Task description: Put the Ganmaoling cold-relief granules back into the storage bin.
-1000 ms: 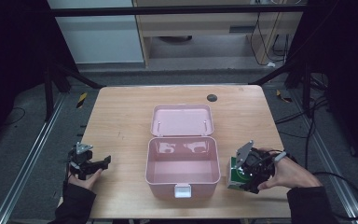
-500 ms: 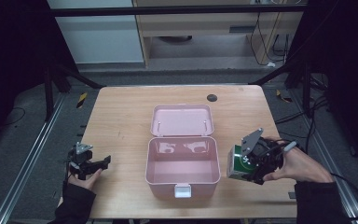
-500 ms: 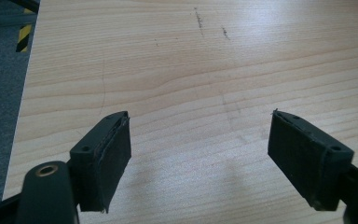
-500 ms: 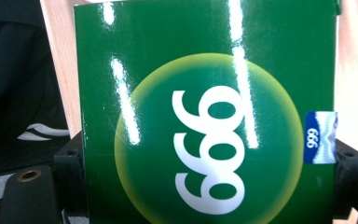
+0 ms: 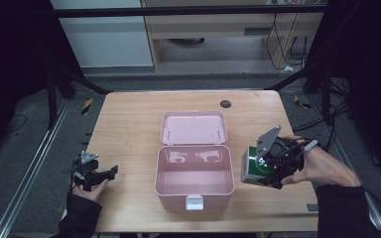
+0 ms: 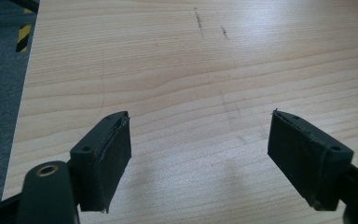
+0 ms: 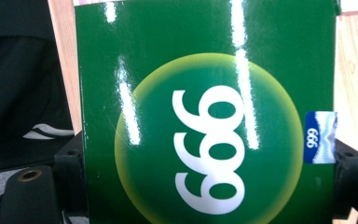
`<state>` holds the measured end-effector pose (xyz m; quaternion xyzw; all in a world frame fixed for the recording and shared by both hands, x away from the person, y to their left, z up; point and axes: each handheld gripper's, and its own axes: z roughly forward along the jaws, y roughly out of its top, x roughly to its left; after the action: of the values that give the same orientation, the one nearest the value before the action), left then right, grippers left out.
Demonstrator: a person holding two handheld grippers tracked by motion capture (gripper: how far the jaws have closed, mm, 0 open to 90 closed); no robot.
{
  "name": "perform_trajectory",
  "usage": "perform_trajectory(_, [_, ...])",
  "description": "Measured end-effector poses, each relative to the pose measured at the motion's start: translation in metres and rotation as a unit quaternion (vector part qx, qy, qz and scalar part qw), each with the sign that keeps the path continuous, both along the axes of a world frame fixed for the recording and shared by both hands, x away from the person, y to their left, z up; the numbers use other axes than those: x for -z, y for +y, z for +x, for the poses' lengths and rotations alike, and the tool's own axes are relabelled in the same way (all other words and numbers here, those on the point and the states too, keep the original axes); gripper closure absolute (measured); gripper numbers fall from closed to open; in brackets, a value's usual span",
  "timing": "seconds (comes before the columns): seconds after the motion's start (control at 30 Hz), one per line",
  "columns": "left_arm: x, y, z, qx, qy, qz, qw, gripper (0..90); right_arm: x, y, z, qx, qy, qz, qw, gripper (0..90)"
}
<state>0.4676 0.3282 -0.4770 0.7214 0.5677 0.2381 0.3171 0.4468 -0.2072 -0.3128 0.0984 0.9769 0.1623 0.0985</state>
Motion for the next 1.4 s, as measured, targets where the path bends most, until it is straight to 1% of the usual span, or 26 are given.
perform_trajectory(0.07, [0.000,0.000,0.000,0.000,-0.001,0.001,1.0000,20.9,-0.003,0.001,0.001,-0.001,-0.002,0.000,1.0000,16.2])
perform_trajectory(0.27, [0.000,0.000,0.000,0.000,-0.001,-0.001,1.0000,20.9,-0.010,0.005,0.004,-0.001,0.000,0.001,1.0000,16.2])
perform_trajectory(0.33, [0.001,-0.001,0.001,0.000,0.002,-0.001,1.0000,21.0,-0.013,0.007,0.004,-0.001,0.000,0.002,1.0000,16.2])
perform_trajectory(0.43, [0.000,-0.001,0.000,0.002,0.000,0.002,1.0000,21.1,-0.016,0.008,0.004,0.000,-0.001,0.001,1.0000,16.2])
perform_trajectory(0.47, [-0.001,-0.001,-0.001,0.002,-0.003,0.001,1.0000,21.1,-0.019,0.010,0.004,0.000,-0.003,0.000,1.0000,16.3])
perform_trajectory(0.63, [0.000,-0.001,0.000,0.002,-0.001,0.001,1.0000,21.1,-0.024,0.014,0.004,-0.004,-0.005,0.005,1.0000,16.2])
perform_trajectory(0.73, [-0.001,-0.001,0.000,0.003,-0.002,0.002,1.0000,21.1,-0.030,0.021,0.004,-0.010,-0.009,0.006,0.9999,16.3])
perform_trajectory(0.87, [-0.001,0.000,0.000,0.002,-0.001,0.001,1.0000,21.1,-0.033,0.026,0.005,-0.015,-0.010,0.011,0.9998,16.3])
perform_trajectory(0.97, [-0.001,-0.001,0.000,0.002,-0.002,0.001,1.0000,21.1,-0.035,0.035,0.005,-0.021,-0.008,0.012,0.9997,16.4])
perform_trajectory(1.13, [-0.002,0.000,-0.001,0.001,-0.004,0.001,1.0000,21.1,-0.037,0.044,0.006,-0.028,-0.005,0.013,0.9995,16.4])
perform_trajectory(1.17, [-0.002,0.000,-0.001,0.001,-0.004,0.001,1.0000,21.1,-0.038,0.050,0.006,-0.032,-0.002,0.012,0.9994,16.4])
perform_trajectory(1.2, [-0.002,0.000,-0.001,0.001,-0.004,0.001,1.0000,21.1,-0.038,0.050,0.006,-0.032,-0.002,0.012,0.9994,16.4])
perform_trajectory(1.23, [-0.002,0.000,-0.001,0.002,-0.004,0.002,1.0000,21.0,-0.037,0.055,0.006,-0.037,0.000,0.014,0.9992,16.4])
perform_trajectory(1.4, [-0.002,0.000,-0.001,0.002,-0.004,0.002,1.0000,21.1,-0.035,0.064,0.009,-0.042,0.003,0.012,0.9991,16.4])
